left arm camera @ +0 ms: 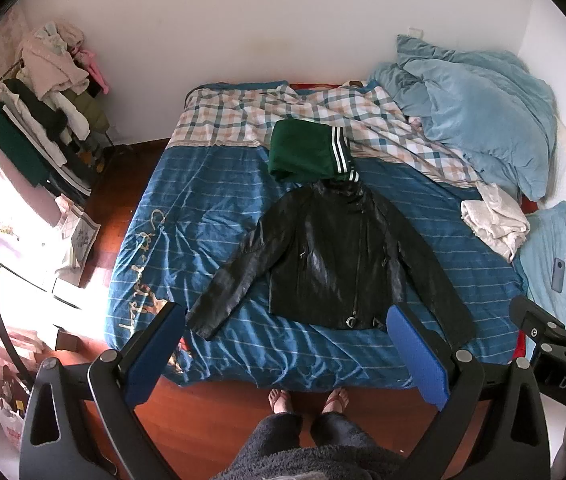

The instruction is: Fold large clothes

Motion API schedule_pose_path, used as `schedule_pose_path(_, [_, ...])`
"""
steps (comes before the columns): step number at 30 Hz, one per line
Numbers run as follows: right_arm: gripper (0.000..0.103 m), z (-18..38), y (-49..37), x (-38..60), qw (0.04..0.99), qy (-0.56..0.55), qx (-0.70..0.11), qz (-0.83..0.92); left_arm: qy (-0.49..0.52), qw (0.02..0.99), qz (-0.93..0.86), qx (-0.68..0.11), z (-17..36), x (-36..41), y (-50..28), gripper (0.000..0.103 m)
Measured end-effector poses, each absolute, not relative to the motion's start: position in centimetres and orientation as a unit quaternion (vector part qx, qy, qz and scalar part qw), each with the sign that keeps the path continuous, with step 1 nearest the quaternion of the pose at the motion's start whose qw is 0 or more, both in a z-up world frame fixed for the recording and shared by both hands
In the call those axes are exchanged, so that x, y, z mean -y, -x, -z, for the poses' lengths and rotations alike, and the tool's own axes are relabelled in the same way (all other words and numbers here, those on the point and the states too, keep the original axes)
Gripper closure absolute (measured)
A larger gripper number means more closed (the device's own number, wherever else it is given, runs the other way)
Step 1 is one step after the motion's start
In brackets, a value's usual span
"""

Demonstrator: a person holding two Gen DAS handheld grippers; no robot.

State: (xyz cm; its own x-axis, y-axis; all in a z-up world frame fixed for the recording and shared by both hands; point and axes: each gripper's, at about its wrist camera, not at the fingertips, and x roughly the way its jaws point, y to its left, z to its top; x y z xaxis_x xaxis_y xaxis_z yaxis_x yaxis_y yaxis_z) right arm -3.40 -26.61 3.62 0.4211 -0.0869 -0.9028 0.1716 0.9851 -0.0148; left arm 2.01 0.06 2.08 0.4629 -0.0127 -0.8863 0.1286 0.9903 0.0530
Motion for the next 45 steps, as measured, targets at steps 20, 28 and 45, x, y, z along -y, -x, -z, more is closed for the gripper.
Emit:
schedule_pose_path(20, [0.000, -2.6, 2.8, 27.1, 0.840, -0.050, -0.532, 0.094, -0.058, 0.859, 0.057, -0.505, -1.0, -0.4, -2.1, 0.000])
schedule_pose_path(28, [0.000, 3.1, 1.6, 35.5, 0.831, -0.146, -0.504, 0.184, -0.069, 0.871, 0.039, -0.484, 5.2, -0.1, -7.5, 0.000])
schedule_pose_path(45, [0.037, 45.3, 5.0, 64.7, 0.619, -0.469, -0.549, 0.310, -0.180, 0.795, -0.077, -0.574, 32.0, 9.3, -18.3, 0.000])
